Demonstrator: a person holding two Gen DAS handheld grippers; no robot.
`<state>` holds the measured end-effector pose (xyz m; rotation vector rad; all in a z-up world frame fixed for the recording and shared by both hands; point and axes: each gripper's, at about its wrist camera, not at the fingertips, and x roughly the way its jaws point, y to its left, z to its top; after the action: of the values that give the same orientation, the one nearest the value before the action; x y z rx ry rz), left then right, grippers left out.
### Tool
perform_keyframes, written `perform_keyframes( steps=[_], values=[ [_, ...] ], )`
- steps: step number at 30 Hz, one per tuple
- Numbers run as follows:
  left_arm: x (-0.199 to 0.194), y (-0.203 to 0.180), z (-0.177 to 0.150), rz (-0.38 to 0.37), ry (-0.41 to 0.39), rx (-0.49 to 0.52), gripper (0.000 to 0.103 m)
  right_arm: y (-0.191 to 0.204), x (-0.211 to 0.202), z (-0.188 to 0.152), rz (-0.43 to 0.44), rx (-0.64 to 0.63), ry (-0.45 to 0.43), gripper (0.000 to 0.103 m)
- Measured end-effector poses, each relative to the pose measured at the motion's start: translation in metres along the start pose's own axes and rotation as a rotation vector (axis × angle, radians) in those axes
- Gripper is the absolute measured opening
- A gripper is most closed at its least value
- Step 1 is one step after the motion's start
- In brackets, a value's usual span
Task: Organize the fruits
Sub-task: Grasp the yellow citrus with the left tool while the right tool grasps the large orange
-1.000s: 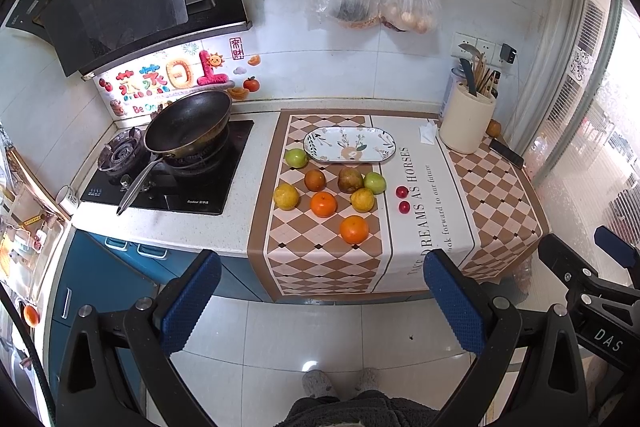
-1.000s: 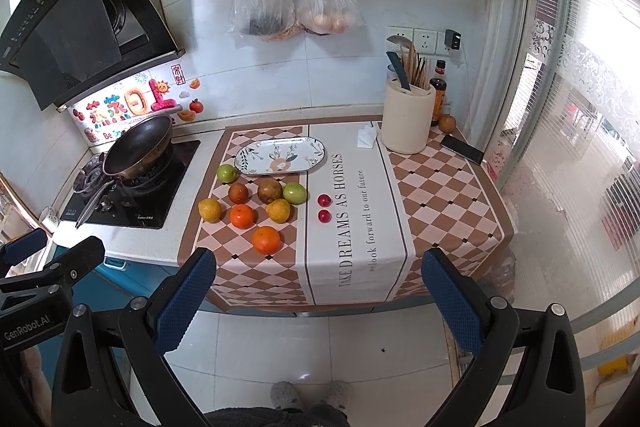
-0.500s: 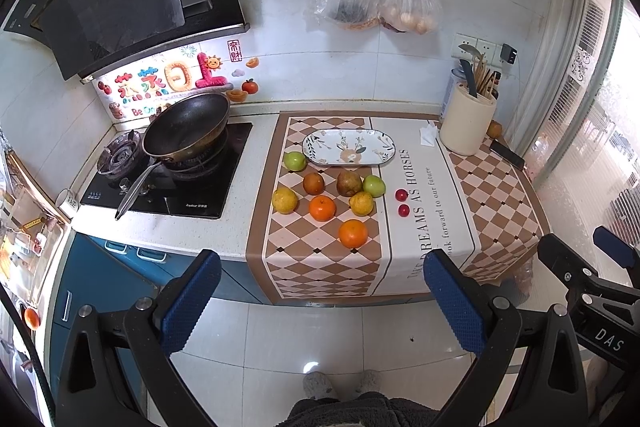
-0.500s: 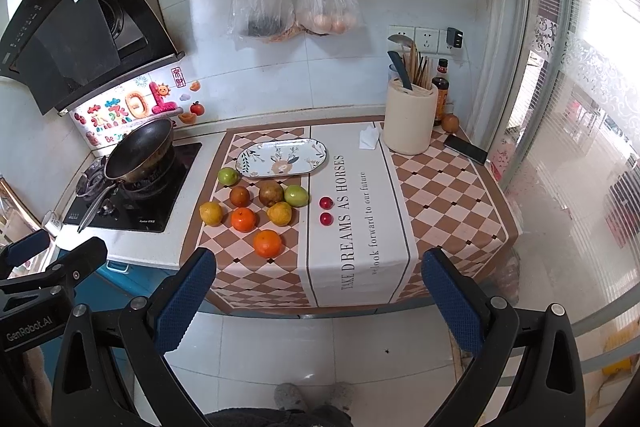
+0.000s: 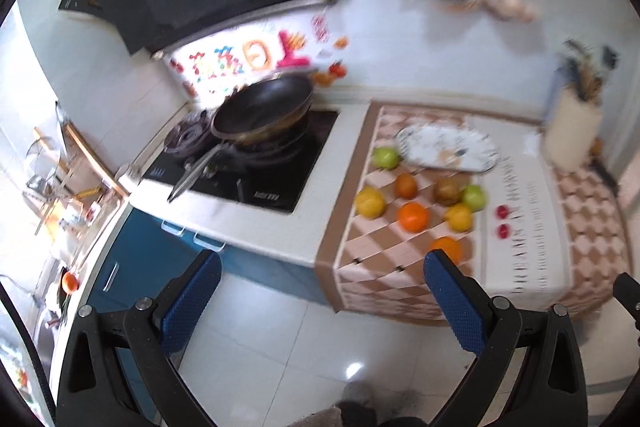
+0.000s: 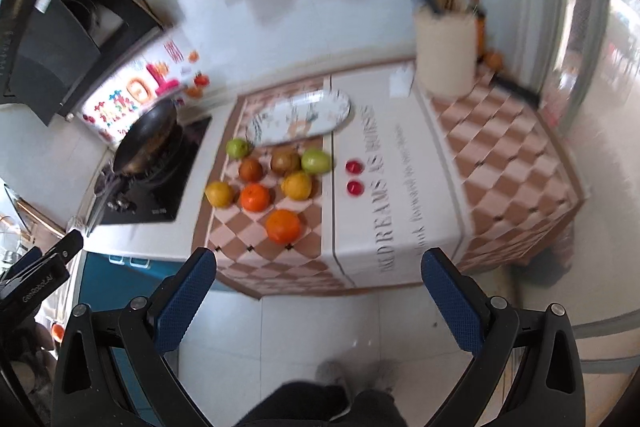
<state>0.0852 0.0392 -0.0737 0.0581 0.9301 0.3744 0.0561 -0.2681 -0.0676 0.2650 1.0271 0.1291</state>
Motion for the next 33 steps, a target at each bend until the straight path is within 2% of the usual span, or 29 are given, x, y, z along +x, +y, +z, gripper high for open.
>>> perform_keyframes(
  steps=[3,8,11,15,22,29,31,33],
  values=[
    [0.041,-0.003,0.005,0.027,0.072,0.028,0.103,0.001,0.066,0.006,0.02,0.023,0.098,0.103],
    [0.12,-0.015,0.021,0.021,0.188,0.116,0.103,0.014,0.168,0.01,0.036,0.054,0.233,0.103],
    [0.179,-0.024,0.038,-0.026,0.275,0.166,0.103,0.035,0.227,0.011,0.009,0.051,0.297,0.103],
    [0.261,-0.034,0.066,-0.116,0.416,0.194,0.097,0.053,0.29,0.014,-0.022,0.086,0.374,0.103],
    [0.352,-0.056,0.079,-0.257,0.608,0.226,0.095,0.067,0.347,0.014,-0.068,0.158,0.472,0.102],
    [0.392,-0.083,0.076,-0.322,0.701,0.294,0.095,0.059,0.373,0.009,-0.093,0.251,0.54,0.102],
    [0.395,-0.089,0.074,-0.339,0.713,0.312,0.091,0.057,0.377,0.008,-0.088,0.271,0.557,0.102],
    [0.398,-0.092,0.071,-0.356,0.728,0.323,0.077,0.056,0.381,0.006,-0.08,0.287,0.569,0.101]
  ],
)
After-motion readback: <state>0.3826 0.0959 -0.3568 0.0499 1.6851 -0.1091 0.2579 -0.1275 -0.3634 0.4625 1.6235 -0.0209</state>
